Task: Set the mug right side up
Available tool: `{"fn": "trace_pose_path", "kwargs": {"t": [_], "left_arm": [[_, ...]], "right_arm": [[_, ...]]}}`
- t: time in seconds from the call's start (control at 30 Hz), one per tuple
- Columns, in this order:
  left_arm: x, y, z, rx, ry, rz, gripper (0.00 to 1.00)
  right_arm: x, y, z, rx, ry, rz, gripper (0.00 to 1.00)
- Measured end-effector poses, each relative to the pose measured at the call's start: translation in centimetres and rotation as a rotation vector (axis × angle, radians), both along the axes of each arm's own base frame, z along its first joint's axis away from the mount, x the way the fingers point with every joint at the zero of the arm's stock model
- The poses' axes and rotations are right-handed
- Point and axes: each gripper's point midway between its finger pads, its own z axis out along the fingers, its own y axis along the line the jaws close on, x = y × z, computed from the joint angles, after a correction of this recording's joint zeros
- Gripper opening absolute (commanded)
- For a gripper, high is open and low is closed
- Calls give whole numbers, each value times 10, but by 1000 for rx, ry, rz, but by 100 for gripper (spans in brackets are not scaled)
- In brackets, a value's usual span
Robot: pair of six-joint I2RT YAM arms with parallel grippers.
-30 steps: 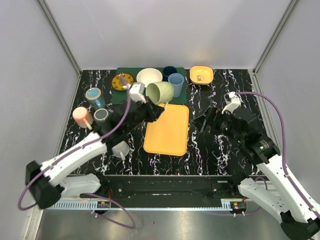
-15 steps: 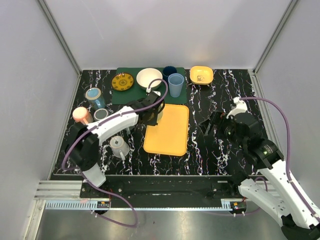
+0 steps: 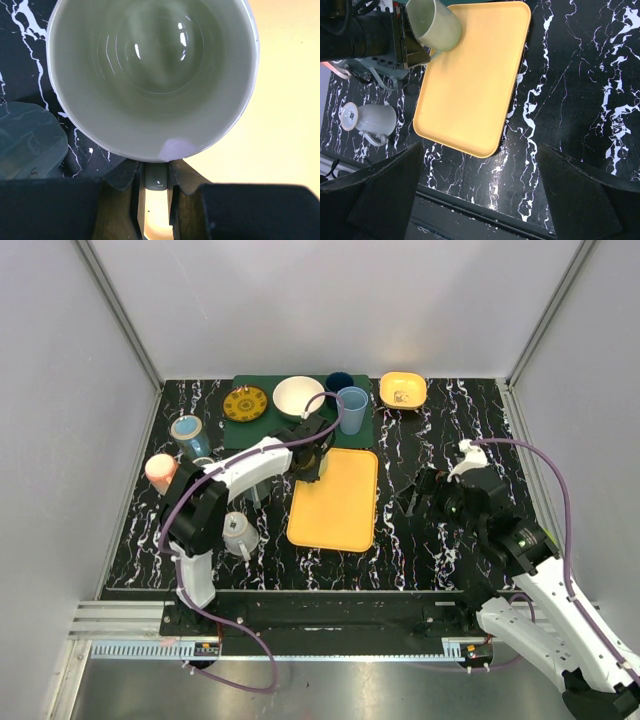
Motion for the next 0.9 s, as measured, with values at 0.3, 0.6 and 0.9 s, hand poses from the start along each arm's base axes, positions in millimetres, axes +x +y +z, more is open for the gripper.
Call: {"fn": "trace_pose_path", "kwargs": {"t": [0.3, 0.6, 0.9], "left_arm": [[7, -11, -9, -20, 18, -16, 8], [13, -15, -11, -24, 3, -18, 63], [9, 3, 76, -33, -228, 41, 99]], "right_arm": [[1, 0, -13, -23, 25, 5, 100], [1, 0, -15, -30, 25, 8, 100], [1, 0, -15, -31, 23, 8, 100]]}}
